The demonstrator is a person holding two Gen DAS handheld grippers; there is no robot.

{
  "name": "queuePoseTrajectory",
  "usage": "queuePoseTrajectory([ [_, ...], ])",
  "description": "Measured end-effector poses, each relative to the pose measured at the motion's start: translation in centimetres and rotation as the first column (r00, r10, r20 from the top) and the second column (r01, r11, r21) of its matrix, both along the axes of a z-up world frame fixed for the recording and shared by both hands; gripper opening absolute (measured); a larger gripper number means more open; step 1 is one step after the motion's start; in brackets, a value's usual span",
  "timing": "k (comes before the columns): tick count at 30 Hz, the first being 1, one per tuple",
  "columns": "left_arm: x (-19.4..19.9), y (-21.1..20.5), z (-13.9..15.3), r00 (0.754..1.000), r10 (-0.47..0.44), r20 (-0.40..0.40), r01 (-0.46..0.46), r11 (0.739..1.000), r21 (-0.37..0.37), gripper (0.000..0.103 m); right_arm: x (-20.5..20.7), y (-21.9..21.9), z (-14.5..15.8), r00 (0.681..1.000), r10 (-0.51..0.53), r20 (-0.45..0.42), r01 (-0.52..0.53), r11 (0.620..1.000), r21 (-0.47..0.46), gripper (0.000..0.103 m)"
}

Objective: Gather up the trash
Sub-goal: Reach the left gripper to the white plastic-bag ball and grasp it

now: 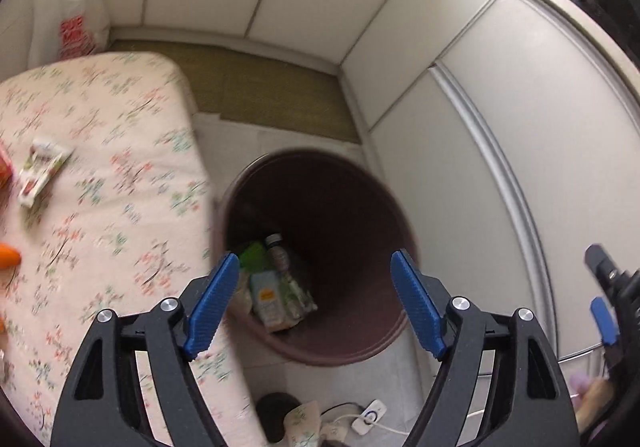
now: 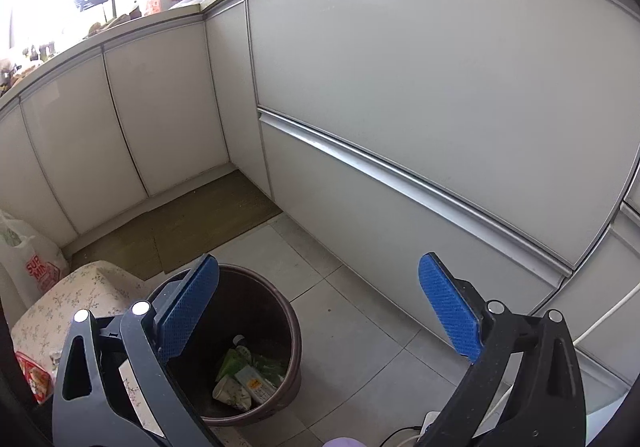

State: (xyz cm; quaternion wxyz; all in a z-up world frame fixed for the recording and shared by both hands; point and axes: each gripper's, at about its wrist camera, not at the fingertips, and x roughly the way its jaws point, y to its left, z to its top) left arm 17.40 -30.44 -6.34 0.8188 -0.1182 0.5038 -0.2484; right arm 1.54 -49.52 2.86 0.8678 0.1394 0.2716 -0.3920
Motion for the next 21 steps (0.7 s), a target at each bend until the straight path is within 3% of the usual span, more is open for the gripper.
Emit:
queuePoseTrajectory([
  [9,-4.5,10.8,-3.3,0.994,0.105,-0.031,-0.099,0.983,0.154,0.078,2.4,3.0,-0.9,0.990,0.125,-0.070,-0.122,0.992,0.038,0.096],
  [13,-5.8,17.3,-4.7,0.979,0.191,-0.071,-0.175,0.967,0.185,0.078,3.7,5.0,-1.3,0.979,0.185,-0.091,-0.180,0.982,0.053,0.096],
  [17,-7.1,24.6,-6.4,0.934,0.326,-0.146,-0.301,0.938,0.173,0.078,5.0,6.7,-1.6,0.969,0.228,-0.093,-0.219,0.971,0.095,0.096],
  [21,-8.2,31.3,-8.2,0.850,0.479,-0.218,-0.458,0.878,0.142,0.078,6.2,8.9,-2.0,0.955,0.279,-0.098,-0.267,0.956,0.121,0.096],
])
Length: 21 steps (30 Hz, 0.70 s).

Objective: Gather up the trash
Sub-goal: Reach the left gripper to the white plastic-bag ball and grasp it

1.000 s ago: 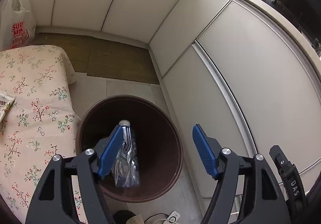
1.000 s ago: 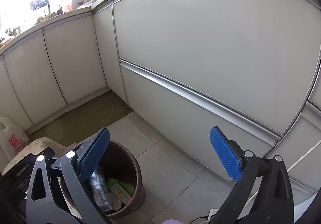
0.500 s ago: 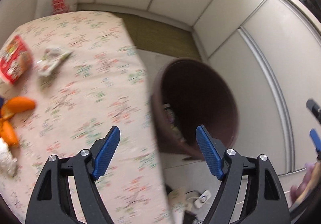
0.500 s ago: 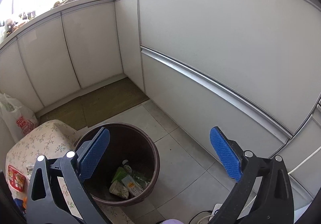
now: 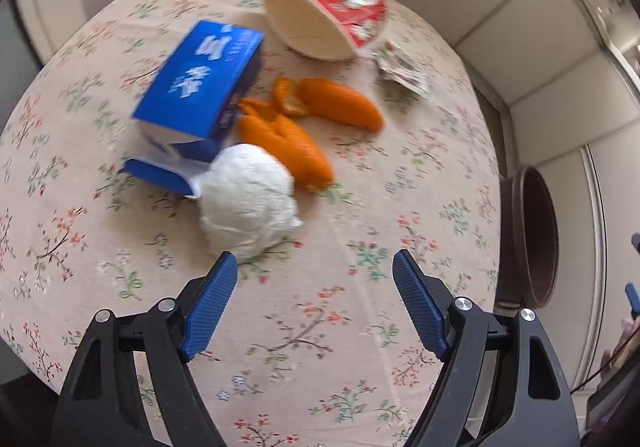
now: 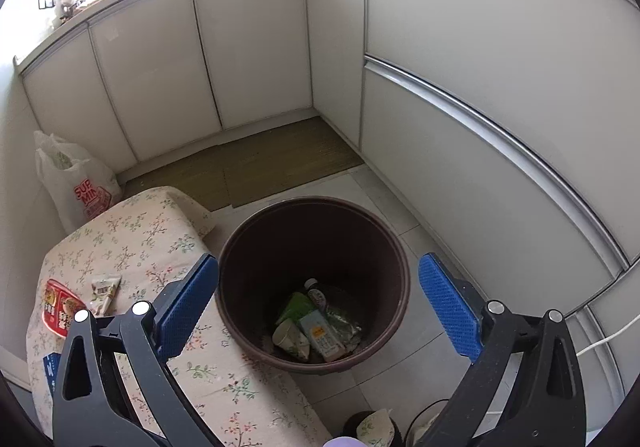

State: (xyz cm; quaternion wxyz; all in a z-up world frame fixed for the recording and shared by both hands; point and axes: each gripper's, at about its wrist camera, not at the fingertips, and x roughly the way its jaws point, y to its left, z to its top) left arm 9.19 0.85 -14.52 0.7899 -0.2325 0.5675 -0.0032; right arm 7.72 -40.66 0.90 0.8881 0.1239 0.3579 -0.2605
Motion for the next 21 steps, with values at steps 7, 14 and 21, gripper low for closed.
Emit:
queuePoseTrajectory([
  [7,0.8,3.8,-2.5,0.992,0.120,-0.039,-0.122,0.990,-0.066,0.078,2.4,4.9,-1.2,0.990,0.130,-0.053,-0.130,0.992,0.001,0.096],
  [14,2.3,2.6,-3.2,0.992,0.118,-0.031,-0.120,0.990,-0.068,0.076,4.5,9.3,-2.1,0.966,0.228,-0.119,-0.237,0.969,-0.067,0.096],
  [21,2.7,0.9,-3.3,0.999,0.029,-0.017,-0.029,1.000,0.010,0.032,5.9,12.6,-3.5,0.934,0.316,-0.169,-0.329,0.943,-0.055,0.096],
])
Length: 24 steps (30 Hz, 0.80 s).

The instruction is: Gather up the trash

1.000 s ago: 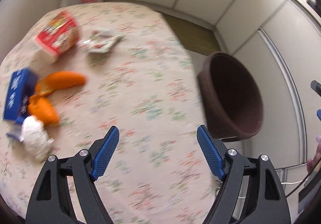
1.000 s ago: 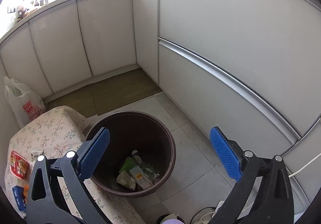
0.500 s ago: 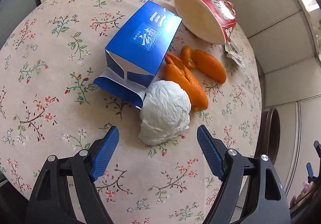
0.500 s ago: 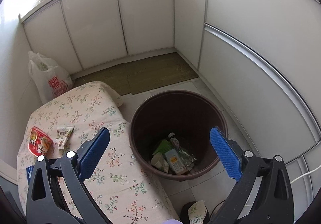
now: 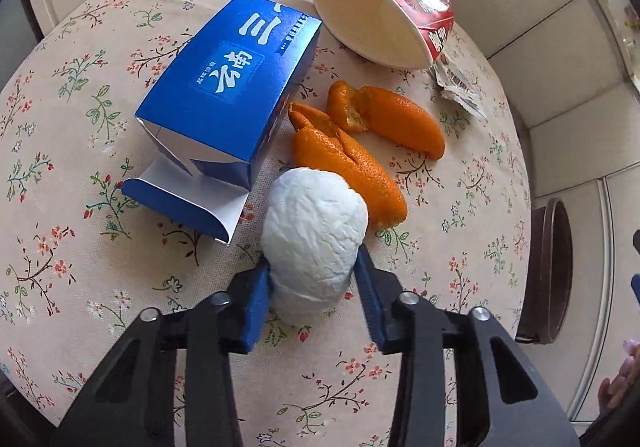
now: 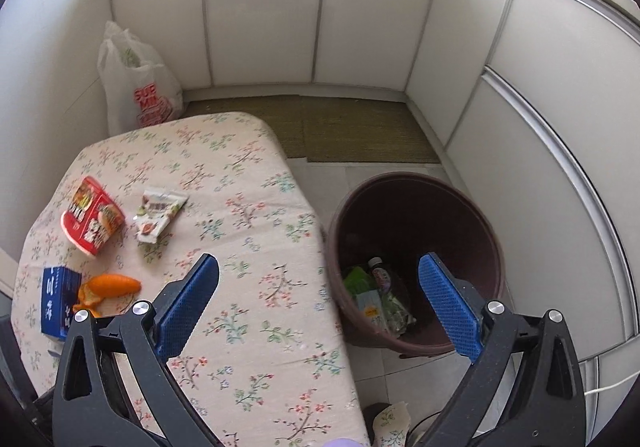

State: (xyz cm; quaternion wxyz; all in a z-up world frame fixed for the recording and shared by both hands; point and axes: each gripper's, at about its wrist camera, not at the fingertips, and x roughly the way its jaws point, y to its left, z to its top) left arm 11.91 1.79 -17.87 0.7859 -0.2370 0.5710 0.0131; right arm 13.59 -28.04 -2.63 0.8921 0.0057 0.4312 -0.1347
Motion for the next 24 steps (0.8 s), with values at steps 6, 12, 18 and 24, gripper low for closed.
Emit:
queuePoseTrajectory([
  [6,-0.9,0.2,0.8,0.996,-0.083,0.032,0.081,0.995,0.056,0.024,1.2,4.6,-2.1,0.979,0.181,-0.098,-0.177,0.983,0.047,0.096],
  [12,-3.0,2.0,6.8,0.967,-0.120,0.226,0.106,0.992,0.073,0.024,1.7,10.8,-4.7,0.907,0.389,-0.159,-0.386,0.921,0.052,0.096],
  [18,-3.3,5.2,14.7,0.900,-0.113,0.422,0.073,0.991,0.110,0.024,2.1,17.4,-7.7,0.786,0.578,-0.220,-0.559,0.816,0.149,0.096],
  [24,-3.6,7.2,16.4,0.873,-0.115,0.473,0.069,0.991,0.115,0.024,2.8,22.1,-10.2,0.711,0.657,-0.249,-0.617,0.754,0.226,0.096],
])
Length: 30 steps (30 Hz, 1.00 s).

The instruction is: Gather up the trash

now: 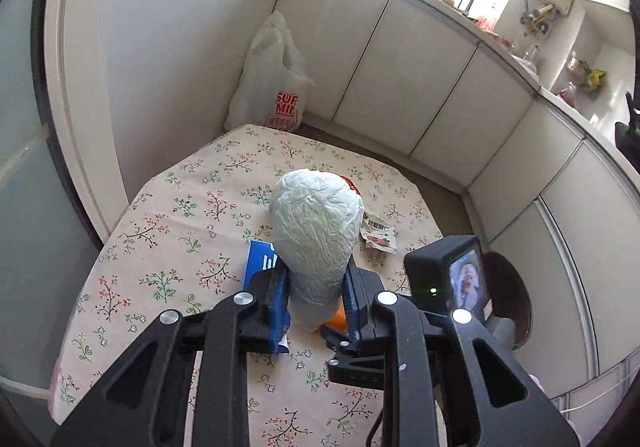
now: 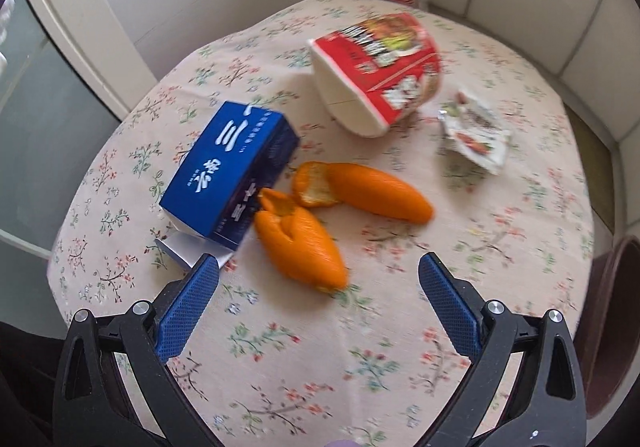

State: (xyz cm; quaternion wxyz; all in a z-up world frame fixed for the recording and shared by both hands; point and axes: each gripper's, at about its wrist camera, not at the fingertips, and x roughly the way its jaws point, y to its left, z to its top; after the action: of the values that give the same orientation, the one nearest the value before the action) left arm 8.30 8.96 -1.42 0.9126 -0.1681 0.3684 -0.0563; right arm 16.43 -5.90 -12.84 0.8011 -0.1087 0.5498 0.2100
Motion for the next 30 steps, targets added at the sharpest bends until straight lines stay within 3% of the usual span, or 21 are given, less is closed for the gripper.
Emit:
queuePoseTrajectory([
  [4,0.5,1.0,-1.1,0.999,0.007,-0.031,-0.007,1.000,-0.013,0.024,0.4,1.7,-1.7,0.999,0.046,-0.015,-0.046,0.998,-0.039,0.095],
  [7,0.3,1.9,-1.2,0.999,0.010,-0.049,-0.012,0.999,-0.041,0.024,0.8,2.0,-2.9,0.996,0.059,-0.060,-0.062,0.997,-0.052,0.071],
  [9,0.6,2.2,-1.4,0.998,0.002,-0.065,-0.006,0.997,-0.074,0.024,1.0,1.8,-3.7,0.995,0.052,-0.085,-0.057,0.996,-0.066,0.050],
  [15,0.5,1.7,-1.6,0.996,-0.025,-0.085,0.016,0.995,-0.097,0.024,1.1,1.4,-4.1,0.994,0.038,-0.107,-0.041,0.999,-0.026,0.028],
  [21,0.3,1.5,-1.3,0.997,-0.016,-0.074,0.010,0.997,-0.078,0.024,0.2,1.4,-3.0,0.994,0.038,-0.105,-0.038,0.999,-0.007,0.023],
  [30,0.7,0.7,-1.6,0.997,-0.011,-0.077,0.006,0.998,-0.056,0.024,-0.9,-0.8,2.1,1.000,0.010,0.008,-0.010,0.999,0.046,0.021],
])
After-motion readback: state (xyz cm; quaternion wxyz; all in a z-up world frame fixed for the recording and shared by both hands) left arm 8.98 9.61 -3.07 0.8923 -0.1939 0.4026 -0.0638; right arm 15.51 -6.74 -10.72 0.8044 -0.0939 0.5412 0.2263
